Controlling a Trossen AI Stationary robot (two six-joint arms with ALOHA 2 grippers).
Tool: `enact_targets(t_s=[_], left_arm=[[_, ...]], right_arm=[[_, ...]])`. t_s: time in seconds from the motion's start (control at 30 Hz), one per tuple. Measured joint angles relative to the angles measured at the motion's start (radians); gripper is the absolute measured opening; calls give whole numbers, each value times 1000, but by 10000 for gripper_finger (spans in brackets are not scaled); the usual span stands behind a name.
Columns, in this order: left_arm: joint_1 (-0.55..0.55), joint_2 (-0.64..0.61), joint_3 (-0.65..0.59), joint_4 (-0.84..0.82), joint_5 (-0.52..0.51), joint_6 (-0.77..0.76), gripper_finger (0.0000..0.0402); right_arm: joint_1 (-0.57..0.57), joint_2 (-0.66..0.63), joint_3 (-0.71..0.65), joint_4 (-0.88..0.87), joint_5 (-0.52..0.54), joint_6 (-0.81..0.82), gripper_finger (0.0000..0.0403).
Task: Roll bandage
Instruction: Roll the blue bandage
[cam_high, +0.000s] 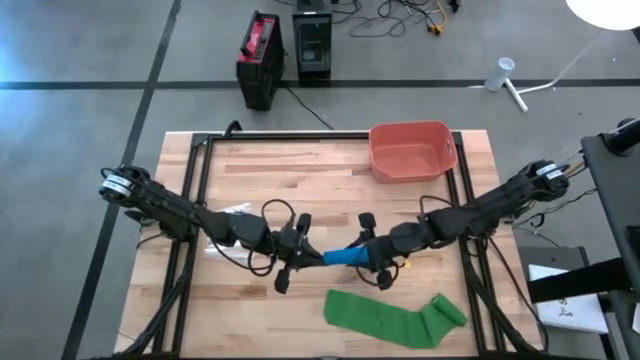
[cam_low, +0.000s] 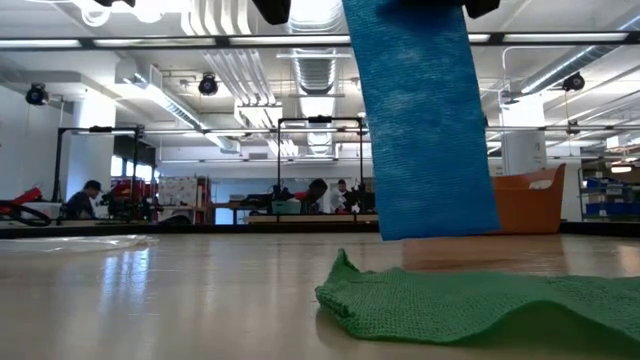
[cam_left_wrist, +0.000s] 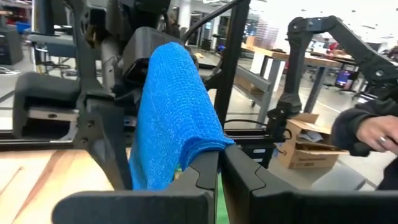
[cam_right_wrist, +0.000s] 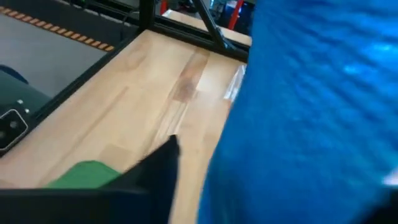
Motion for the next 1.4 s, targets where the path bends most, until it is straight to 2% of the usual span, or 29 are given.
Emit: enact_targets(t_s=[0.13,0.2,0.4,0.53,0.67,0.83,1.0,1.4], left_arm=[[0,0,0,4,10,2,0],[-1,0,0,4,14,4,0],[-3,0,0,13,60,10,0],[-3,13,1,40,63,13,0],[0,49,1,87,75,-22,0],[2,116,1,198,156,-44,0],[9,171,8,245,198,-76,0],[59,303,108,249,194,-159,0]], right_arm=[[0,-4,6,-4,1,-84,34],[1,-11,6,-13,2,-145,10],[4,-75,26,-125,4,-185,2],[4,-114,39,-112,5,-230,2],[4,-114,58,-98,51,-336,1],[-7,-91,90,-98,159,-519,1],[-26,-80,133,-97,160,-619,0],[-32,-81,262,-118,147,-666,0]])
